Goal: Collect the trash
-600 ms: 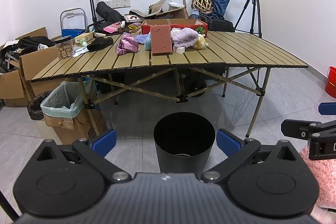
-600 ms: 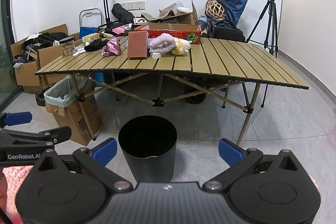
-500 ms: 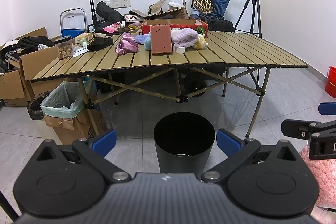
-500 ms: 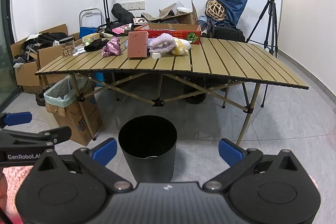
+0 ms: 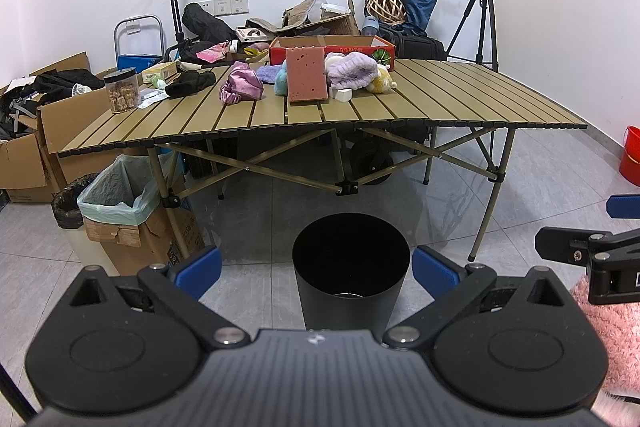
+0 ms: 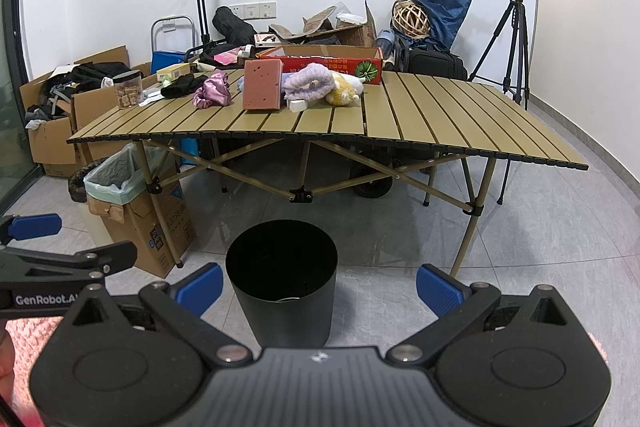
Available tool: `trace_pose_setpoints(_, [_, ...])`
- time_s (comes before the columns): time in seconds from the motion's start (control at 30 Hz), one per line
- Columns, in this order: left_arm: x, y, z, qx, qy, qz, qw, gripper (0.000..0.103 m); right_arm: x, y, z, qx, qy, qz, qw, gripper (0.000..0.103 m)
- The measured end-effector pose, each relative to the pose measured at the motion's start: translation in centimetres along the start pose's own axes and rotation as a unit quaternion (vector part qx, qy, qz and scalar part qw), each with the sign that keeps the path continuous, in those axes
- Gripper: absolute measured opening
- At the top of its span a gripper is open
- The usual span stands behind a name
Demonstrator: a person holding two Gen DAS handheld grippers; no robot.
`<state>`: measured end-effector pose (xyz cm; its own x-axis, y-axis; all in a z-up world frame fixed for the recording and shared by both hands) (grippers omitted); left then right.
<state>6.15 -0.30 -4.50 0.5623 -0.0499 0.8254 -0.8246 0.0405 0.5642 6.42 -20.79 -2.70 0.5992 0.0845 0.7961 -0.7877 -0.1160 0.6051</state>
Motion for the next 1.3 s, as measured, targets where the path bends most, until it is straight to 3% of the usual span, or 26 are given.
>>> trace_pose_setpoints(1.3, [0.53,0.31,-0.03,0.004,-0.004,0.008,1.0,0.103,0.49,-0.09,0.09,-0.002,0.011,0.011,1.0,0.103])
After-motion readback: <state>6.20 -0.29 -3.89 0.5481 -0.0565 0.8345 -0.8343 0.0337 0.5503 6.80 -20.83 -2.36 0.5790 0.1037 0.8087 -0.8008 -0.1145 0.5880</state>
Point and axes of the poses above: each gripper's, at about its wrist camera, not at the fingertips, and y roughly against the way its jaws point, z to its right, x to its top, the point moved 7 cm from there along -y, roughly the way its jaws point, and after that the axes turned 2 degrees about -x, right-handed, at the moved point
